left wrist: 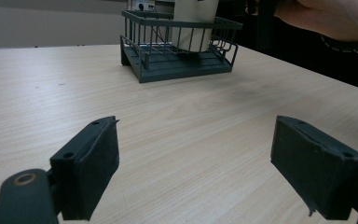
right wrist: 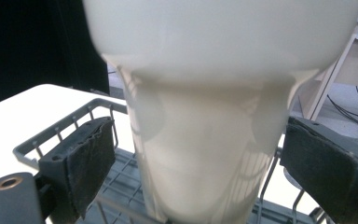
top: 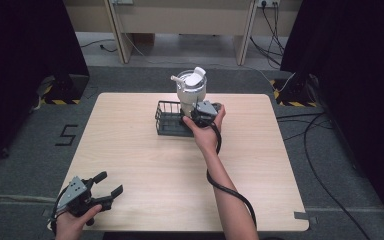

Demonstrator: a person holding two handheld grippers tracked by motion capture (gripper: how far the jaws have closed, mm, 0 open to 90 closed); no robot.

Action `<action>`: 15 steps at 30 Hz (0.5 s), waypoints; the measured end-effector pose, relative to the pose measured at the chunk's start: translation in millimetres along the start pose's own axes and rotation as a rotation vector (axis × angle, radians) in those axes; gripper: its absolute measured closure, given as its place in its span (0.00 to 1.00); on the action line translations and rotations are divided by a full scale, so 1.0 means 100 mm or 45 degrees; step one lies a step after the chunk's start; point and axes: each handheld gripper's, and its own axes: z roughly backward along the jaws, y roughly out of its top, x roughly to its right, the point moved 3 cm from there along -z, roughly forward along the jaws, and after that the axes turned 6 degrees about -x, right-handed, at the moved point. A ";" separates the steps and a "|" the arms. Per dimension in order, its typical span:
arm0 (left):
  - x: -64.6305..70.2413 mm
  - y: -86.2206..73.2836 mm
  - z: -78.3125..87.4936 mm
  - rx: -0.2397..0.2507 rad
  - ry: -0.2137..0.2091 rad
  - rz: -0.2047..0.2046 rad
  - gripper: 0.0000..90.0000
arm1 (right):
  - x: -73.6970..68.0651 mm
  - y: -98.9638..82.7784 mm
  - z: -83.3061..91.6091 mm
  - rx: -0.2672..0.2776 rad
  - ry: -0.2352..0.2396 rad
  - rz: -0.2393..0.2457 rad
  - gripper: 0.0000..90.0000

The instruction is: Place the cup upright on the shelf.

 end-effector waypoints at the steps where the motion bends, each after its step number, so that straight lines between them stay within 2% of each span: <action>1: 0.00 0.00 0.00 0.001 0.000 0.000 0.16 | 0.01 -0.01 0.01 -0.004 0.001 -0.001 0.11; 10: 0.00 0.00 0.00 -0.001 0.002 -0.003 0.16 | 0.05 -0.03 0.12 0.008 -0.003 -0.008 0.12; 15: 0.01 0.00 0.00 0.001 0.002 -0.002 0.16 | 0.12 -0.04 0.24 0.020 -0.013 0.001 0.13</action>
